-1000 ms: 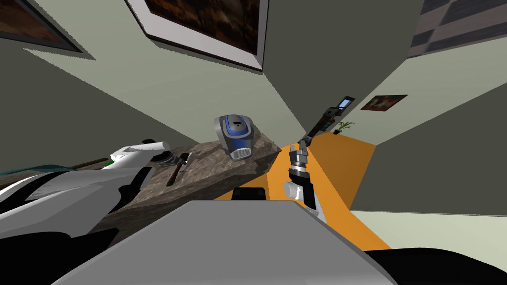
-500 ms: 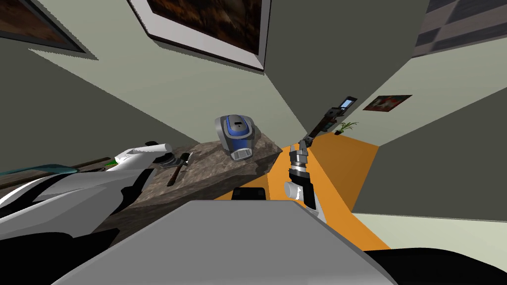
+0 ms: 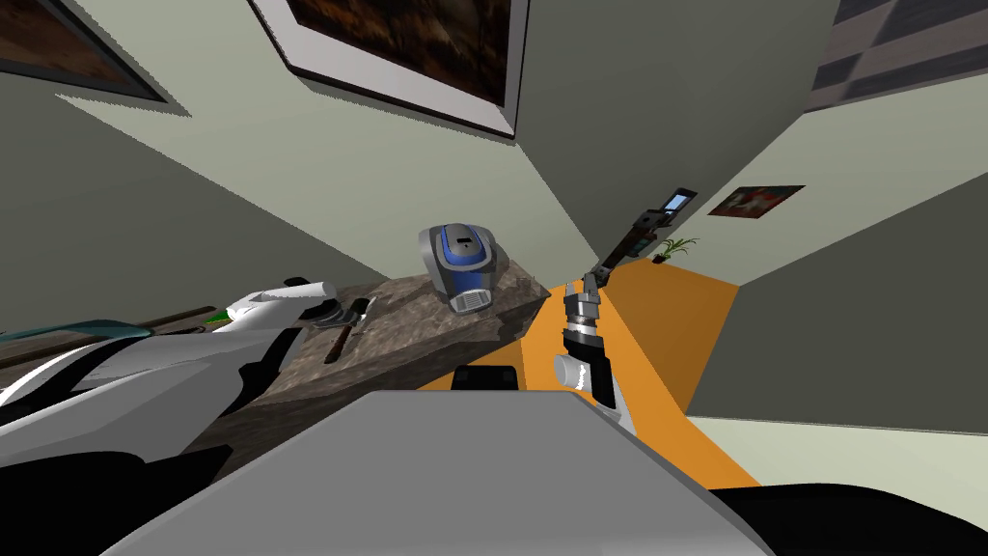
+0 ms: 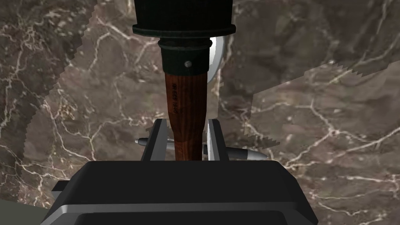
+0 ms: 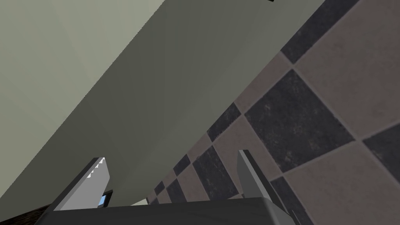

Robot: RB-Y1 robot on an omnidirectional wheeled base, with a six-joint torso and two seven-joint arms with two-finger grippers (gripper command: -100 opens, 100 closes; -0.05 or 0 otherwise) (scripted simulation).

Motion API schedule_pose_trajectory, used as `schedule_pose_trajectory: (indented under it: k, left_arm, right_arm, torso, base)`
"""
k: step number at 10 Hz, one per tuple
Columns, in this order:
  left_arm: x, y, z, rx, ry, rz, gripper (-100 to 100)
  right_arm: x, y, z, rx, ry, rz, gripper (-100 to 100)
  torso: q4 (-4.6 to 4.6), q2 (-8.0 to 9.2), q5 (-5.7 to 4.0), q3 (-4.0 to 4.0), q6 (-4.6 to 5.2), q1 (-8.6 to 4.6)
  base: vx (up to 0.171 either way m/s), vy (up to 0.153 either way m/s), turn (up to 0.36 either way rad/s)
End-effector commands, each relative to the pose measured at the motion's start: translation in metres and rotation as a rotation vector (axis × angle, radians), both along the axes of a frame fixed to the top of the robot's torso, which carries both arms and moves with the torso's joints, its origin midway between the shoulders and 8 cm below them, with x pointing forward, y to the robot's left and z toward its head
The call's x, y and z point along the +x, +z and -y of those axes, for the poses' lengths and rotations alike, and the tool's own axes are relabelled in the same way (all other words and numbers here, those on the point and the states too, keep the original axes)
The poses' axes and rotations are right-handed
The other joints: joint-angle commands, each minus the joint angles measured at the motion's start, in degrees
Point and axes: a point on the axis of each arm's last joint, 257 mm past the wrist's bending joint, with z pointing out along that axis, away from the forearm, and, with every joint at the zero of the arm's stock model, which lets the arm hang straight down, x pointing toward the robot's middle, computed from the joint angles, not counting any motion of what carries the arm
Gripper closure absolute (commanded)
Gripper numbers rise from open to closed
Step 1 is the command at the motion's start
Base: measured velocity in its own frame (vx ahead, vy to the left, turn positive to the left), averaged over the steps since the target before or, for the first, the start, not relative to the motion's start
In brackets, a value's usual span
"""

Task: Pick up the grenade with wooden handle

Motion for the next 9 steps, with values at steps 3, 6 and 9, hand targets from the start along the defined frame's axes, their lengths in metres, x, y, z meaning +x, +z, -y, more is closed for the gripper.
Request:
schedule_pose_trajectory:
  k: [3,6,9]
  left_arm:
    - [0.000,0.000,0.000,0.000,0.000,0.000,0]
    - [0.003,0.020,-0.003,0.001,0.010,0.001,100]
    - [0.003,0.019,-0.002,0.000,0.010,0.000,0]
  right_arm:
    - [0.000,0.000,0.000,0.000,0.000,0.000,0]
    - [0.000,0.000,0.000,0.000,0.000,0.000,0]
    - [0.000,0.000,0.000,0.000,0.000,0.000,0]
  torso:
    - [0.00,0.00,0.01,0.00,0.00,0.00]
    - [0.03,0.02,-0.03,0.02,0.02,-0.03]
    - [0.05,0.09,-0.05,0.07,-0.01,-0.09]
  base:
    - [0.000,0.000,0.000]
    - [-0.009,-0.004,-0.035]
    - [-0.013,-0.007,-0.005]
